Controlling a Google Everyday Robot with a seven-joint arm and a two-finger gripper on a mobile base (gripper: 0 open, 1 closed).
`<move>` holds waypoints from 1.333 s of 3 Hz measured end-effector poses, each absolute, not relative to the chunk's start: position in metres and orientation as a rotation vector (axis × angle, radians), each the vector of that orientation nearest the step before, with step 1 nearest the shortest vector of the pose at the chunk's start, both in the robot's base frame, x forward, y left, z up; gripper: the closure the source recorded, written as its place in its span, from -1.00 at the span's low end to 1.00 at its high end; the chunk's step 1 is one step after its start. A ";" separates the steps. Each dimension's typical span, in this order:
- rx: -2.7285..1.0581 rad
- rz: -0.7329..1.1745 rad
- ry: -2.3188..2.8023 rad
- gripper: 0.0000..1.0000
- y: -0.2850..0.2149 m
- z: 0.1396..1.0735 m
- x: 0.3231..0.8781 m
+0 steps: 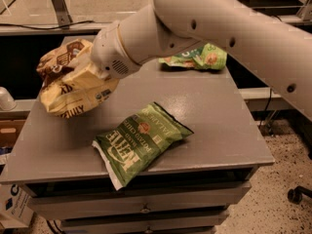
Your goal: Move brown chip bag near green jalapeno chip bag
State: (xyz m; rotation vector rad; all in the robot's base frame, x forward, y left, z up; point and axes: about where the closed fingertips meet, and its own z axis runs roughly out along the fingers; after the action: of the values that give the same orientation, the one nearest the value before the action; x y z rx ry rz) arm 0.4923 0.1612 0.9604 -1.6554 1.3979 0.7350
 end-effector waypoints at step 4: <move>-1.766 0.810 1.436 -0.26 0.162 0.890 0.454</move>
Offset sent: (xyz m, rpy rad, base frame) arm -0.0367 0.0065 -0.0798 -0.0635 0.1030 0.1115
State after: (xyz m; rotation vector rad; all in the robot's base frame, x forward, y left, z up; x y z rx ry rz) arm 0.4544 0.1624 0.8898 -1.7660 1.4361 0.8102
